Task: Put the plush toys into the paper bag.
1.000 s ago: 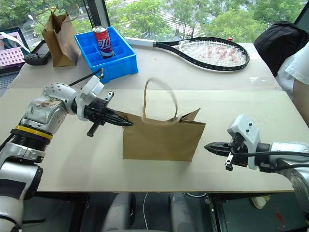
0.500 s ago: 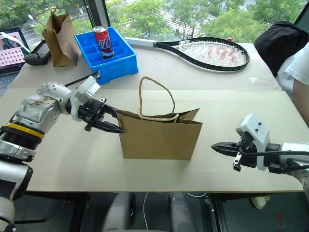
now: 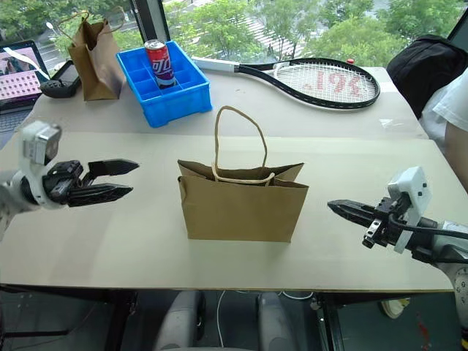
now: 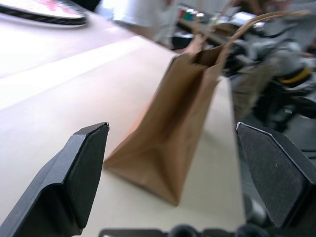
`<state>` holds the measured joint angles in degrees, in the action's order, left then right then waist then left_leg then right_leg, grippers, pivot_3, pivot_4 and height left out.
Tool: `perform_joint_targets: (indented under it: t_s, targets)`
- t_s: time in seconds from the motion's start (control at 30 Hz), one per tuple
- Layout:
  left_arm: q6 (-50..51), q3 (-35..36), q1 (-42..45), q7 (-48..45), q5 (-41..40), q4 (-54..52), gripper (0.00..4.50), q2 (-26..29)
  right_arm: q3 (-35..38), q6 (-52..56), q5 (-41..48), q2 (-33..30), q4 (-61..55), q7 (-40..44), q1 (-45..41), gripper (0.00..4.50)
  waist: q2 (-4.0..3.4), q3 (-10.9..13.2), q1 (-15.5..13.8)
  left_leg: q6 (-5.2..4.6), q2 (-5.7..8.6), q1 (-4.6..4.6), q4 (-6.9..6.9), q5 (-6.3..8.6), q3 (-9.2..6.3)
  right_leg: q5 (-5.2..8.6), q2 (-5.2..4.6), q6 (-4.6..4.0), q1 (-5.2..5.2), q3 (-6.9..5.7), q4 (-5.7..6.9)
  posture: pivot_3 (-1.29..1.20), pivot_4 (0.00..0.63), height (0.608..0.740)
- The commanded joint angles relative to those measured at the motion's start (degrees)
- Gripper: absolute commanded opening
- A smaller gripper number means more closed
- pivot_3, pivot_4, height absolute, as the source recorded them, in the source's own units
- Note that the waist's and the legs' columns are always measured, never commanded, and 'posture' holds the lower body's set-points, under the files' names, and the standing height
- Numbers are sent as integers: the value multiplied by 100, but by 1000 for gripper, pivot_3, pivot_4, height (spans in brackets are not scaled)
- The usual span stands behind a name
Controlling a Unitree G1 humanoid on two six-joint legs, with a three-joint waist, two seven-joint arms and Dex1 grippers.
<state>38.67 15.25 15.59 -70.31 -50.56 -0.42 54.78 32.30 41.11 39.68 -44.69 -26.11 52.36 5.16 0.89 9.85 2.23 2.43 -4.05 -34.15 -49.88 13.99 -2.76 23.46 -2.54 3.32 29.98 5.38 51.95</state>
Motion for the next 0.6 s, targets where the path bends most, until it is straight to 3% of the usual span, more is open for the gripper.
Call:
perform_joint_targets:
  t_s: [0.03,0.17,0.43,0.6]
  targets:
    - [-331,396,-759,1053,428,-605,4500,-562,89,-179,57,298,-218,-363,181,584,-2,-2,4,0,-1,2,1,0,0,0,0,-1,-2,0,-1,0,150,656]
    - [-838,217,-1336,1767,1180,-964,4500,-1075,-162,-406,-111,461,-162,-439,261,1799,0,0,3,0,-2,0,-4,-1,1,-1,4,-3,7,1,9,0,150,656]
    - [-1449,154,-1772,2486,1784,-1263,4500,-1776,-286,-894,-367,574,-91,-521,481,4452,-1,-2,2,-1,-2,3,-2,-2,11,-3,3,-6,8,8,8,0,150,656]
    - [-1565,159,-1783,2427,1788,-1302,4500,-1890,-325,-1160,-499,536,95,-496,456,4490,-2,-3,9,-1,-2,4,-4,-2,11,-3,3,-5,9,8,10,0,150,656]
